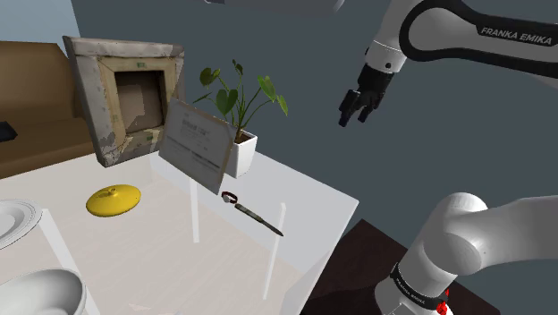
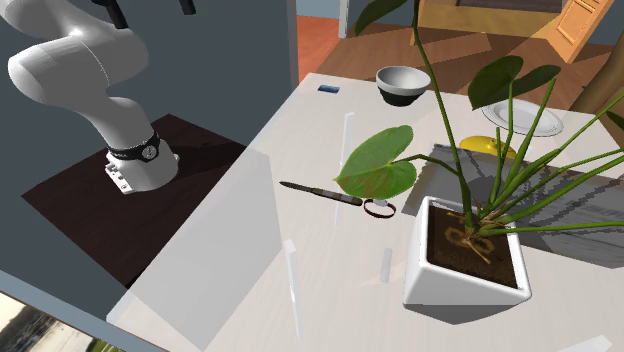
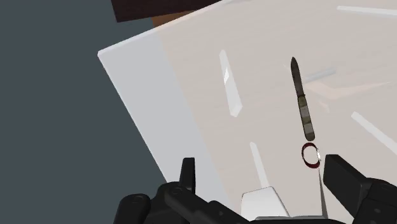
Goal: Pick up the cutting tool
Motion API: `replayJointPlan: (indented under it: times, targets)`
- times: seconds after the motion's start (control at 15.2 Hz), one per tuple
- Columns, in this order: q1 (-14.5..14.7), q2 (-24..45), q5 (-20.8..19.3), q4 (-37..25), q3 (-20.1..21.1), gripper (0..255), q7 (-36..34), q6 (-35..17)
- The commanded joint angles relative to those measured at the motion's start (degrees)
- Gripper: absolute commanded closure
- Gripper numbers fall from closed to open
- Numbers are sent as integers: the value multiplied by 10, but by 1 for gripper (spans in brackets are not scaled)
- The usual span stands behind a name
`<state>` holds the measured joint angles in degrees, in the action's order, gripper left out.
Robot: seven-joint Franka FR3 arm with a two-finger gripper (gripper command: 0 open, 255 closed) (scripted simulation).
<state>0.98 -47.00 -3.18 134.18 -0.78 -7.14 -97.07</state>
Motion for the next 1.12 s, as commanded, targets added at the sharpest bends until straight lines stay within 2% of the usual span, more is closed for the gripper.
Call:
replayJointPlan:
  times: [0.0,0.53,1.06]
  targets:
    - [0,0,0,0,0,0,0,0]
    - [25,88,14,68,20,0,-2,-132]
    - [49,217,25,95,43,0,-3,-266]
